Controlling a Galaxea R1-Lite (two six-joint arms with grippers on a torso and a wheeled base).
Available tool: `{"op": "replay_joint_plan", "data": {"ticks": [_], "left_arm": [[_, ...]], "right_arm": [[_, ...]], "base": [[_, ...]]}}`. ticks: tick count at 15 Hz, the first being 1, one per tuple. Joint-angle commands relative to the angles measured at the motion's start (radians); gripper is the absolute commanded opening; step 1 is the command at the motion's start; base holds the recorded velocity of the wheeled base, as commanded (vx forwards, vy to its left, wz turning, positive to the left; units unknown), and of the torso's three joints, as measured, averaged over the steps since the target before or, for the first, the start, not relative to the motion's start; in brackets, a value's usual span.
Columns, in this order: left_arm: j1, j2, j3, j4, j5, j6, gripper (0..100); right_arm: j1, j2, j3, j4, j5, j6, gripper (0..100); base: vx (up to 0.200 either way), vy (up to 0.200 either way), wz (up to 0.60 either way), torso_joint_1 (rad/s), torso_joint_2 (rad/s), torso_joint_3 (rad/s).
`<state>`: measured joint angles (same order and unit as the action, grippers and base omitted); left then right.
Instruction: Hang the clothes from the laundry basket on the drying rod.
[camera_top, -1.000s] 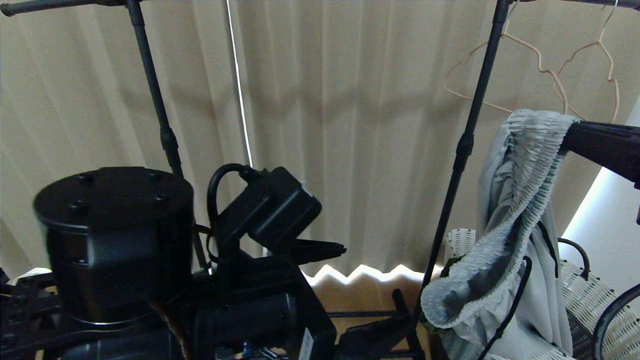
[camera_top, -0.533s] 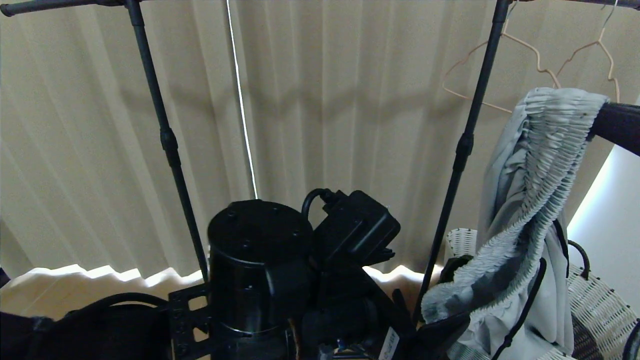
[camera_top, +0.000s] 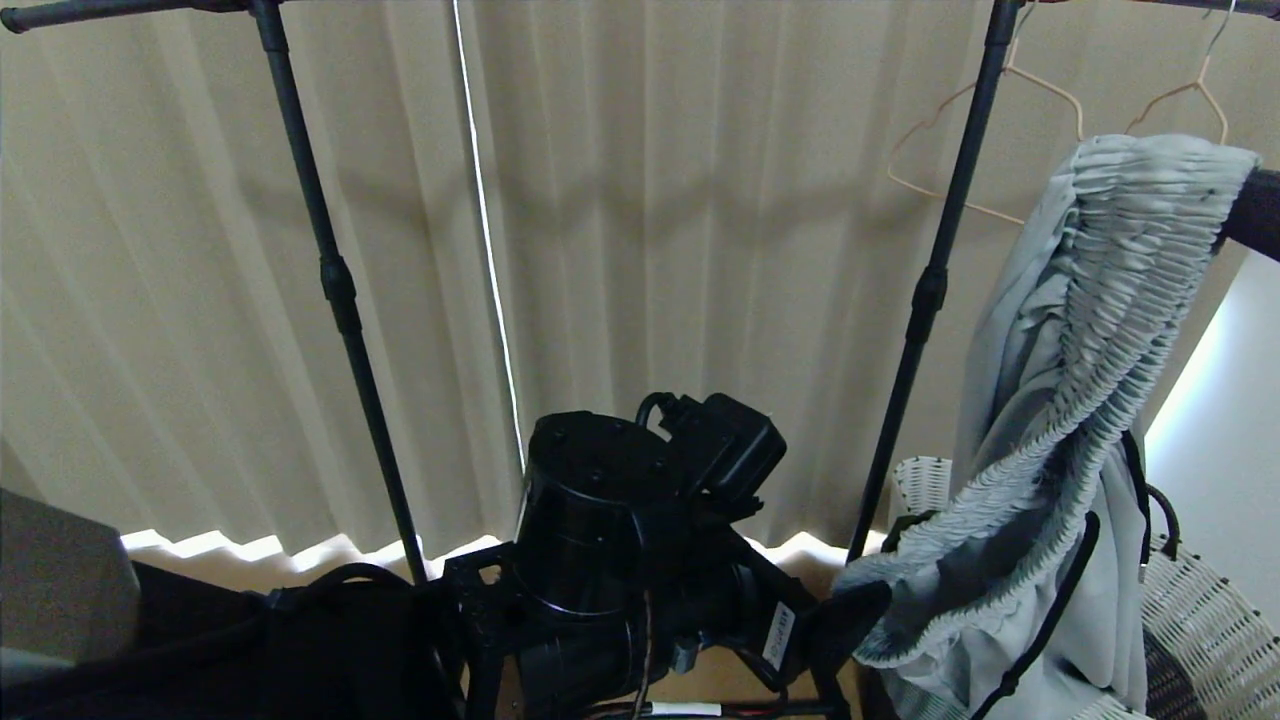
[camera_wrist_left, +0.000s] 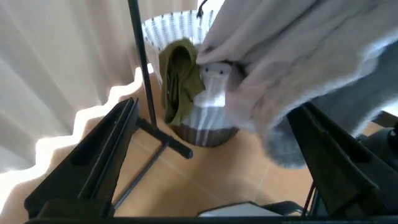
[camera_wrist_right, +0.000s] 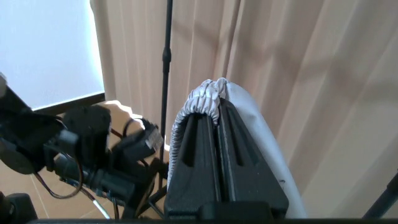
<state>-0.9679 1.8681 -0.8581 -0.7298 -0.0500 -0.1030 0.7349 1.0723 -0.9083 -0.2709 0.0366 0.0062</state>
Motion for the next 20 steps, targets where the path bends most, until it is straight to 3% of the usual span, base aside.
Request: {"op": "replay_joint_plan", "data": {"ticks": [1, 5, 6, 10, 12, 13, 15, 16, 17, 20], "left_arm": [[0.001, 0.01, 0.01, 0.0, -0.004, 0.0, 100], [0.001, 0.006, 0.021, 0.0, -0.008, 0.005, 100], [0.001, 0.006, 0.021, 0.0, -0.01, 0.005, 0], [0.006, 0.0, 0.044, -0.017, -0.005, 0.014, 0], [0.064, -0.05, 0.229, -0.253, 0.006, 0.103, 0], [0.08, -0.102, 0.309, -0.324, 0.004, 0.143, 0], [0.087, -0.136, 0.338, -0.33, 0.004, 0.158, 0], [0.126, -0.314, 0.375, -0.284, 0.001, 0.16, 0], [0.144, -0.394, 0.364, -0.22, 0.001, 0.161, 0], [0.196, -0.627, 0.243, 0.127, -0.007, 0.155, 0]], "right_arm": [[0.001, -0.002, -0.003, -0.001, 0.0, 0.0, 0], [0.0, -0.002, -0.001, -0.001, 0.0, 0.0, 0], [0.001, -0.005, -0.001, -0.001, 0.0, 0.0, 0], [0.0, -0.006, 0.0, 0.001, -0.001, 0.001, 0], [-0.006, 0.018, 0.011, 0.007, -0.003, 0.001, 0], [-0.006, 0.04, 0.014, 0.005, -0.006, 0.001, 0], [-0.006, 0.052, 0.014, 0.004, -0.007, 0.0, 0], [-0.006, 0.1, -0.004, -0.001, -0.011, -0.002, 0], [-0.005, 0.116, -0.015, 0.001, -0.011, -0.003, 0], [-0.008, 0.186, -0.069, 0.001, -0.014, -0.003, 0]], "base": [[0.0, 0.0, 0.0, 0.0, 0.0, 0.0], [0.0, 0.0, 0.0, 0.0, 0.0, 0.0], [0.0, 0.0, 0.0, 0.0, 0.0, 0.0], [0.0, 0.0, 0.0, 0.0, 0.0, 0.0], [0.0, 0.0, 0.0, 0.0, 0.0, 0.0], [0.0, 0.0, 0.0, 0.0, 0.0, 0.0], [0.0, 0.0, 0.0, 0.0, 0.0, 0.0], [0.0, 0.0, 0.0, 0.0, 0.0, 0.0], [0.0, 0.0, 0.0, 0.0, 0.0, 0.0], [0.0, 0.0, 0.0, 0.0, 0.0, 0.0]]}}
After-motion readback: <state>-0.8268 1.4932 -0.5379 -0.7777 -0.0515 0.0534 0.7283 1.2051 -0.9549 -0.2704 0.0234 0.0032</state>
